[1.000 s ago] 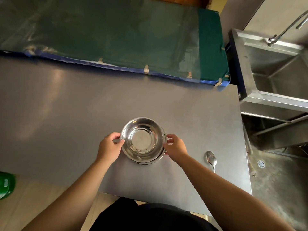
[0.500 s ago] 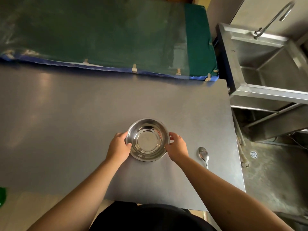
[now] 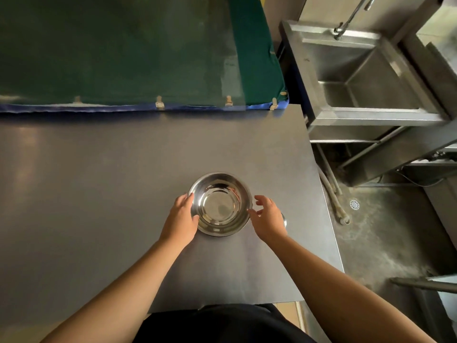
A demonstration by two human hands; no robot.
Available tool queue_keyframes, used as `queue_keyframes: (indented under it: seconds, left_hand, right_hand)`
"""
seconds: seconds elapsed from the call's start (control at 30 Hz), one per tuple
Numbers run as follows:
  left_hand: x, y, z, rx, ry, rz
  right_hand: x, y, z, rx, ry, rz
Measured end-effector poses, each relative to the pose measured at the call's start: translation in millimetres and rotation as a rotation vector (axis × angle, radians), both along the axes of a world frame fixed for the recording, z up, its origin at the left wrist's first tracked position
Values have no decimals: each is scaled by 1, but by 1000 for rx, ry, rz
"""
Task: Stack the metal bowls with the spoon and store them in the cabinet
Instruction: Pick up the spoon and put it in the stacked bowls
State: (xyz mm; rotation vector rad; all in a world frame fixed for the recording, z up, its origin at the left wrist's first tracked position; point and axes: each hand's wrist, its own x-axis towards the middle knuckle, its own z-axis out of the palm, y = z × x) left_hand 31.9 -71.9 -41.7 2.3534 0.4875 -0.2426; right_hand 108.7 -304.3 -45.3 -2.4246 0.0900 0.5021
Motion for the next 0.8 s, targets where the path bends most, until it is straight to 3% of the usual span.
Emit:
queue_keyframes:
  seconds: [0.3,0.8]
  left_hand:
    - [12,-12,-1,13,9,-40]
    - [7,-15,-1,-11,38,-58]
  right_hand:
    - [-18,-69,-6,-265,-6,-150]
    - [-29,-75,-11,-328,223,-135]
